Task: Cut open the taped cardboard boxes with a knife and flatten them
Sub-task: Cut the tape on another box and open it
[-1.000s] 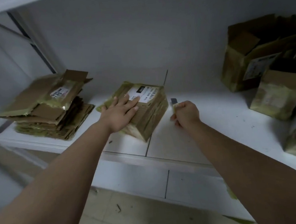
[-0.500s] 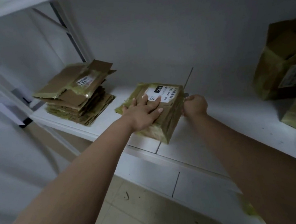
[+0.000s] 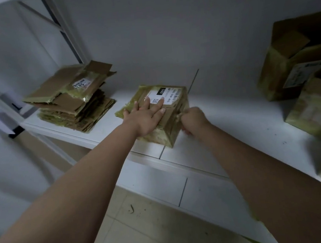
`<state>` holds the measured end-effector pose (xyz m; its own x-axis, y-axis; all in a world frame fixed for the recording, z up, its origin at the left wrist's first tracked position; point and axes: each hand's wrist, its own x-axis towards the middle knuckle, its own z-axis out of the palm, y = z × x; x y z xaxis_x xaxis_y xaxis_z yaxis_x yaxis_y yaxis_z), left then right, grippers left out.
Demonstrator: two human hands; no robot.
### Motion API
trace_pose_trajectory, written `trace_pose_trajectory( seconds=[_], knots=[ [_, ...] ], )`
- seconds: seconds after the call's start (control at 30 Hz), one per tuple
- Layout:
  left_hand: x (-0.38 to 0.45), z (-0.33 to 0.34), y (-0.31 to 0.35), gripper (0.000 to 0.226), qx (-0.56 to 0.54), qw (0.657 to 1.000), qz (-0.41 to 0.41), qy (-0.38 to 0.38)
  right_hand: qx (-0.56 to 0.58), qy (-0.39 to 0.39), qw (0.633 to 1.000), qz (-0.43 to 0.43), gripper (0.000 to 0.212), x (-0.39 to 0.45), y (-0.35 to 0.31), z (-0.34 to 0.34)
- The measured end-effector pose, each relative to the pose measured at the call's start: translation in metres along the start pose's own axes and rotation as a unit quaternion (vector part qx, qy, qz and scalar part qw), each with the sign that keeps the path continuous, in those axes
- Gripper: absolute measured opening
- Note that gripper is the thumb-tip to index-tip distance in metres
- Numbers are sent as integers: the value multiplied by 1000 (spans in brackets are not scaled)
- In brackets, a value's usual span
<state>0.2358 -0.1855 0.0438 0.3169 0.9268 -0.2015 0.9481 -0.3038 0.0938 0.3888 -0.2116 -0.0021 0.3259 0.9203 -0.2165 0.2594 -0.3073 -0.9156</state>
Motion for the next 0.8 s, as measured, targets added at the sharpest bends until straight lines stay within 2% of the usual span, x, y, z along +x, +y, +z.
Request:
trace_pose_trajectory(
  seconds=[0.1,0.23,0.6,0.7,0.8],
  knots=[
    [-2,0,1,51,-6,1000,-3,6,-33,-25,999,-29,21,-25,8,15],
    [-4,0,1,52,-11,1000,-7,12,-8,-59,998,-12,30,-52,14,10],
    [-11,0,5,54,3,1000,-17,19,19,-205,978,-16,21,-91,27,-21],
    [-14,-1,4,55,-6,1000,-20,13,-5,-197,979,-52,20,-90,33,-25],
    [-15,-1,4,55,-7,1000,-25,13,-57,-110,981,-150,14,-88,48,-21]
  ],
)
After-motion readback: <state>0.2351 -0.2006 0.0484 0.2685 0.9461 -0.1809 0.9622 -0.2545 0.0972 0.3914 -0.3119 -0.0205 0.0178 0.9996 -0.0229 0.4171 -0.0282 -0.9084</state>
